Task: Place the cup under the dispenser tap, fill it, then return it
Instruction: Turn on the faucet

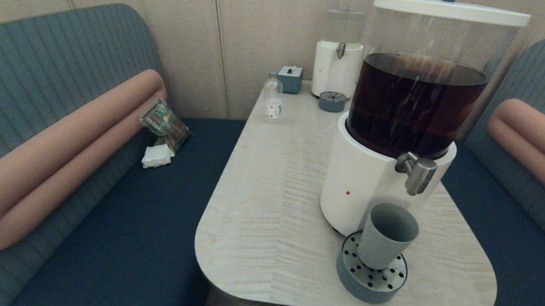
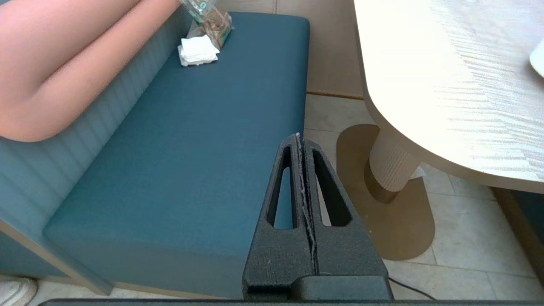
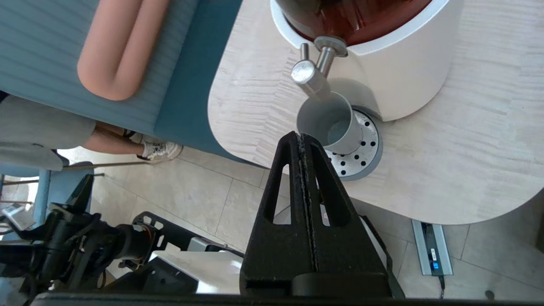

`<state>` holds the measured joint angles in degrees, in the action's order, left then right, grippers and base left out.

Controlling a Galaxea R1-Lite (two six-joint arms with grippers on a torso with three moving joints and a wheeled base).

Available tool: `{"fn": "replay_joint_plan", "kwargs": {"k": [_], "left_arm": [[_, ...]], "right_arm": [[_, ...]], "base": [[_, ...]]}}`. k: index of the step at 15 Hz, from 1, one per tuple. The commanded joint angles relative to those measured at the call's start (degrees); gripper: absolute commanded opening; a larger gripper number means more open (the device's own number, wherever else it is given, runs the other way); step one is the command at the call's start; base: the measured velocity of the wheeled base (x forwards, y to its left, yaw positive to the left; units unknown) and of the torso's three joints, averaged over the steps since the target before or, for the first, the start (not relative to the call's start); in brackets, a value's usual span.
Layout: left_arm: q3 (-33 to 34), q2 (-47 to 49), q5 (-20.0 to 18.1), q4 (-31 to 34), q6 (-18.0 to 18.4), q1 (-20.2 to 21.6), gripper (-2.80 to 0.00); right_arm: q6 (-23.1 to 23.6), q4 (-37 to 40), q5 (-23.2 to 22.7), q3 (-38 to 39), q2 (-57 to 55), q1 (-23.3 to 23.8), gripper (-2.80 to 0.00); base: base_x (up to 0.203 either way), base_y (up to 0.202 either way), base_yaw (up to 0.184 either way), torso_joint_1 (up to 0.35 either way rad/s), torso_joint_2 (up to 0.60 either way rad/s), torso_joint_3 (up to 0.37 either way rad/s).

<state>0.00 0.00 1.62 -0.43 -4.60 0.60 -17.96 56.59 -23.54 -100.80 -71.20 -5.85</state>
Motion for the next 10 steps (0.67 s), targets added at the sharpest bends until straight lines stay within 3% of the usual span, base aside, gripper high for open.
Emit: {"fn": "replay_joint_plan", "kwargs": {"k": [1, 2, 5, 8, 10], "left_arm": [[0.1, 0.1, 0.0, 0.0, -0.1, 0.0, -2.80], [0.1, 0.1, 0.0, 0.0, -0.1, 0.0, -2.80], [0.1, 0.1, 0.0, 0.0, -0.1, 0.0, -2.80], [0.1, 0.1, 0.0, 0.0, -0.1, 0.0, -2.80], [0.1, 0.1, 0.0, 0.0, -0.1, 0.0, -2.80]], "right_arm": [[0.5, 0.2, 0.1, 0.9, -0.9, 0.2, -2.80], [2.4, -0.3, 0.5, 2.8, -0.1, 0.4, -2.80], [13.8, -4.1, 1.5, 8.9, 2.9, 0.6, -2.80], [15.0, -4.8, 1.6, 9.8, -0.1, 0.2, -2.80], [19.5, -5.2, 1.2, 10.1, -2.4, -0.1, -2.80]], "base": [[0.000, 0.000, 0.000, 0.000, 0.00, 0.000], [0.000, 0.000, 0.000, 0.000, 0.00, 0.000], [0.000, 0.000, 0.000, 0.000, 0.00, 0.000], [0.000, 0.000, 0.000, 0.000, 0.00, 0.000], [0.000, 0.000, 0.000, 0.000, 0.00, 0.000]]}}
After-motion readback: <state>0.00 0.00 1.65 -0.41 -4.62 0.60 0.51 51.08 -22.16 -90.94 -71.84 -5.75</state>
